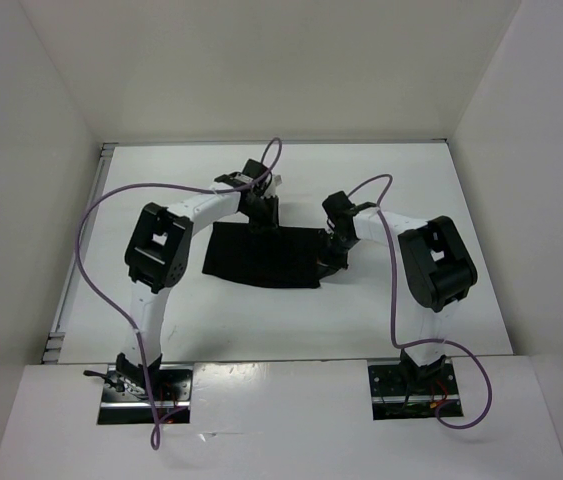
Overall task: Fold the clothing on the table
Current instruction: Fold the skirt
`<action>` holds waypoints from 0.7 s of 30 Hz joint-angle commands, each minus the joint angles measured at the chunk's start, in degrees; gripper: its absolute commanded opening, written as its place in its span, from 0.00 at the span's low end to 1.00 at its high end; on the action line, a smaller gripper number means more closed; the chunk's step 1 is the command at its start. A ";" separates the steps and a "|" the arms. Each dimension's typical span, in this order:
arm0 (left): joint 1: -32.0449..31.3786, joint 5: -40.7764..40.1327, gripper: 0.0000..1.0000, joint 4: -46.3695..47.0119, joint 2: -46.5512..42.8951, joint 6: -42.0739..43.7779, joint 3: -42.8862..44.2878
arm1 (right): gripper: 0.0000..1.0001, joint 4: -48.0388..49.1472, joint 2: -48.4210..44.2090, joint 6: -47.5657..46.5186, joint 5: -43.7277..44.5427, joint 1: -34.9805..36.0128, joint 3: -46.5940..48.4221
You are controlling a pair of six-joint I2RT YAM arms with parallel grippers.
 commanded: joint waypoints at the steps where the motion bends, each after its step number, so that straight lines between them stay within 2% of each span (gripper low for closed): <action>1: -1.26 -8.31 0.21 -4.50 1.41 1.65 1.49 | 0.00 -1.76 -2.68 -0.73 1.94 0.25 2.83; 4: -2.58 -12.54 0.21 -6.35 1.41 1.65 0.96 | 0.00 -2.28 -2.68 -1.25 1.94 0.25 3.88; 14: -4.25 -17.65 0.21 -7.05 -1.75 1.65 -2.91 | 0.00 -5.27 -3.82 -1.78 5.37 0.25 6.00; 21: -7.76 -18.36 0.21 -7.58 -0.70 1.65 -4.05 | 0.00 -8.53 -7.16 -1.78 7.83 0.25 7.84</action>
